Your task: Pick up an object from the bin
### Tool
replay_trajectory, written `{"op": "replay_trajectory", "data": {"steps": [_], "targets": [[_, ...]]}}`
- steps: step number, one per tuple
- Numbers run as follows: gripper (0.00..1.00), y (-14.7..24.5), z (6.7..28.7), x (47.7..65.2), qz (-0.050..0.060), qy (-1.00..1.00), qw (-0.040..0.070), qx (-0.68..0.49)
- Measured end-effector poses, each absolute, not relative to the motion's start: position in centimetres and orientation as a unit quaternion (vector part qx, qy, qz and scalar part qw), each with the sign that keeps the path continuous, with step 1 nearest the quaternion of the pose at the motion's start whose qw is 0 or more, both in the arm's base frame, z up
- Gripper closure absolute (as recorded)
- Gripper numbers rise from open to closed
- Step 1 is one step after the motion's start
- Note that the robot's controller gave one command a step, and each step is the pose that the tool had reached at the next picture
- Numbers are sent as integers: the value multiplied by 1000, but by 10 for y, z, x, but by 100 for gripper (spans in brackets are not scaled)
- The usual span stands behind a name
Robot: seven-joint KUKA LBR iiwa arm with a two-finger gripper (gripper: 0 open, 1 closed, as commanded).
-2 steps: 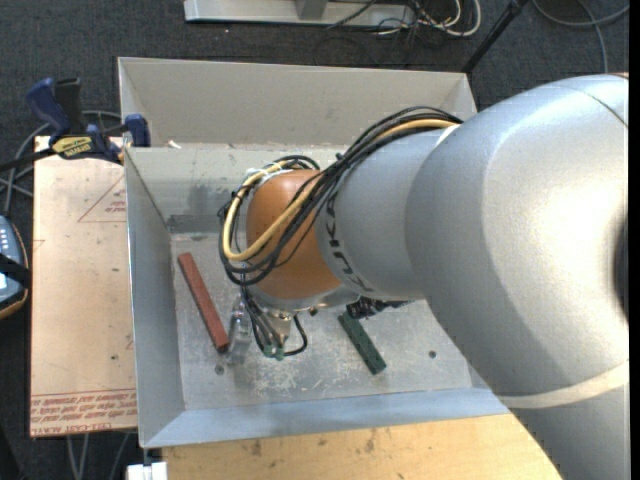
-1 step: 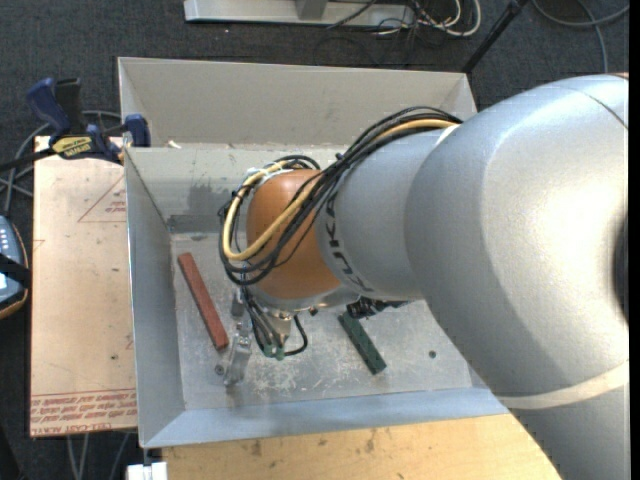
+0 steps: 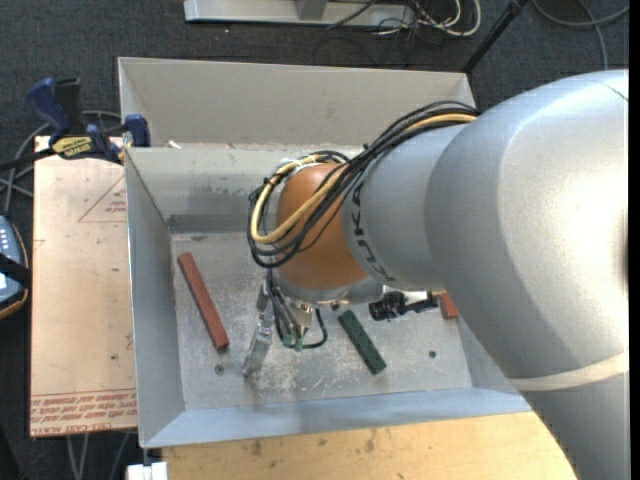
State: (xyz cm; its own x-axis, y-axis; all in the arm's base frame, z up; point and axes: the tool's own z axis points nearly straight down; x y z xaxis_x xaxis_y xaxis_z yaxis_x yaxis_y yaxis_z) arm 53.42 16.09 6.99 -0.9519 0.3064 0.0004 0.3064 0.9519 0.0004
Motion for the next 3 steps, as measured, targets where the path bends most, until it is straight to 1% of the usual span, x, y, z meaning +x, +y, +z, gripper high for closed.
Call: {"op": "replay_trajectory", "data": {"steps": [1, 2, 3], "targets": [[0, 210, 72, 493, -1, -960, 2, -279], [0, 187, 63, 535, 4, -942, 29, -333], [0, 188, 60, 547, 7, -950, 42, -311]]}}
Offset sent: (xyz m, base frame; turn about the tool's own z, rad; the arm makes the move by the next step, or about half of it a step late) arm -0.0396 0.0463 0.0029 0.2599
